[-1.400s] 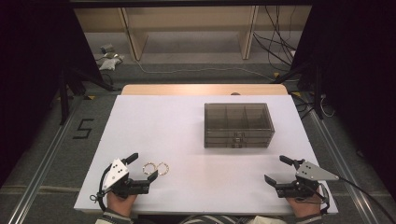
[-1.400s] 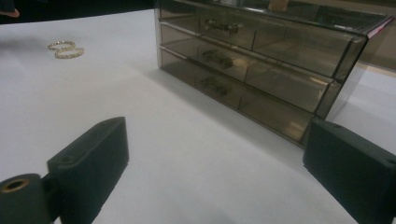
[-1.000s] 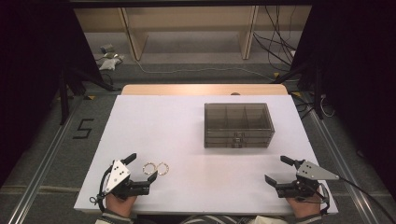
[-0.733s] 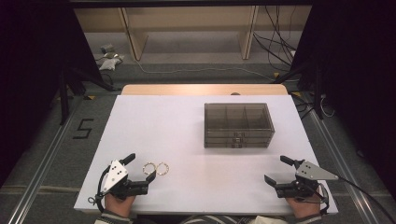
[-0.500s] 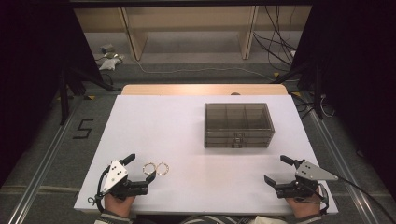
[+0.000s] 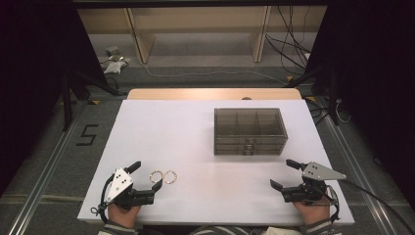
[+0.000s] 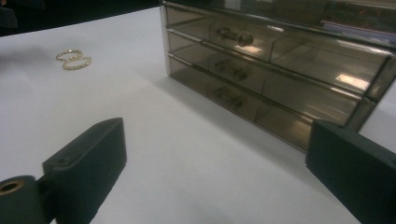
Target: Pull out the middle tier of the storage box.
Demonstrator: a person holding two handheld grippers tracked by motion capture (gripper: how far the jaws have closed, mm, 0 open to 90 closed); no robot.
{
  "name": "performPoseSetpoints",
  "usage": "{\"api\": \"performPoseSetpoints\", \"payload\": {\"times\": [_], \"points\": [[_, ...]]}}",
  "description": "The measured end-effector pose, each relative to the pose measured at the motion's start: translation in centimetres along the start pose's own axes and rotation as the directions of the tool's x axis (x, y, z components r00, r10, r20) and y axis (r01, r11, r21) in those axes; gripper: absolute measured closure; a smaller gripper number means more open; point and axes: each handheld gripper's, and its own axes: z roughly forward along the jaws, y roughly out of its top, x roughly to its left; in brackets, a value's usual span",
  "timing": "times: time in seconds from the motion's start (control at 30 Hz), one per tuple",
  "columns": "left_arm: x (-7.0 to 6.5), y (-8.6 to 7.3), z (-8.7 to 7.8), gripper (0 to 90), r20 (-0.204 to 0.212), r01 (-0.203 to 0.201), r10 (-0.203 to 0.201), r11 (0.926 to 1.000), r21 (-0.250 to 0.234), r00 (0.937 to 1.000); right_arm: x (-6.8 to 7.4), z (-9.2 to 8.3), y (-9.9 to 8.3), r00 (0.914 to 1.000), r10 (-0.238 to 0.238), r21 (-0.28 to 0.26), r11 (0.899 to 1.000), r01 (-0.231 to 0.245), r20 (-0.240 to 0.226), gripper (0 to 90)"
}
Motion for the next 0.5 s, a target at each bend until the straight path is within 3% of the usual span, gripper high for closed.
{"api": "performPoseSetpoints", "payload": {"times": [0.2,0.5], "points": [[0.1,0.0,0.0,3.2,-0.002,0.001,-0.001,1.0,0.006,1.0,0.5,1.1,1.6,0.9987,-0.044,0.011,0.999,0.044,-0.025,7.8],[0.1,0.0,0.0,3.3,-0.001,-0.001,0.001,1.0,0.006,1.0,0.9,2.5,3.2,0.9959,-0.062,0.029,0.998,0.064,-0.067,6.1]]}}
